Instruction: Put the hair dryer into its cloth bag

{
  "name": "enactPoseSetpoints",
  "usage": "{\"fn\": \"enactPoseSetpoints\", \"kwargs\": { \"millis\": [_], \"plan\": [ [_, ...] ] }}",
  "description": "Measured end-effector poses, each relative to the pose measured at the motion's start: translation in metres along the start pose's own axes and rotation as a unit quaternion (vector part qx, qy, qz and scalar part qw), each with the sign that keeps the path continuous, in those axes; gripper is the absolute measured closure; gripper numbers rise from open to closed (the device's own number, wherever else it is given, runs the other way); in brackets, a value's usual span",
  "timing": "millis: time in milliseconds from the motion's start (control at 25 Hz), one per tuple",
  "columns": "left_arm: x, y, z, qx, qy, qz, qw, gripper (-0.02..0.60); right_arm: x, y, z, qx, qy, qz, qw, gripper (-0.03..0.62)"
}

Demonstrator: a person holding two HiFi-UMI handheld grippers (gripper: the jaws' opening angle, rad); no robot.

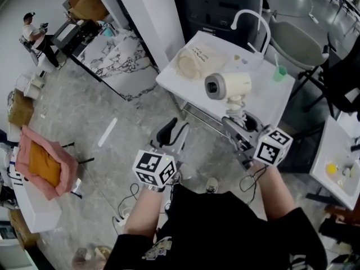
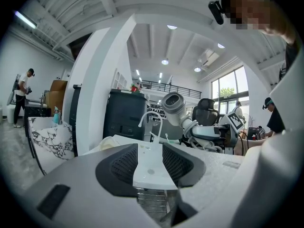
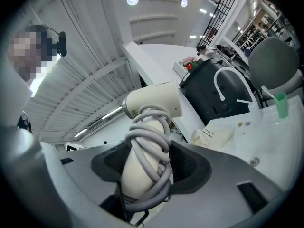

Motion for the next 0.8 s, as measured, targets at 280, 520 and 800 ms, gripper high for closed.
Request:
{"fn": "enactPoseSetpoints", "kwargs": {
  "millis": [280, 520, 800],
  "plan": [
    [0.013, 0.004, -0.032, -0.004, -0.009, -0.002, 0.9999, 0.43, 0.025, 0.005, 0.008, -0.002, -0.018, 0.003, 1.0, 0.35],
    [0.025, 0.007, -0.075, -0.009, -0.03, -0.001, 0.9995, 0.428, 0.061, 0.005, 0.012, -0.001, -0.042, 0.015, 0.999, 0.35],
    [0.038, 0.026, -0.145, -0.002, -0.061, -0.009, 0.9981, 0.428, 0.127, 0.016, 0.003, -0.019, -0.063, 0.037, 0.997, 0.35]
  ]
}}
Point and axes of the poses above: the fingertips, and each gripper's own axes: x forward along the fingers, z to its right, y out of its top, the point moved 7 cm from there along -x, backward along the fingers, and after that the axes turned 10 degrees about y, right-handed, at the moved point
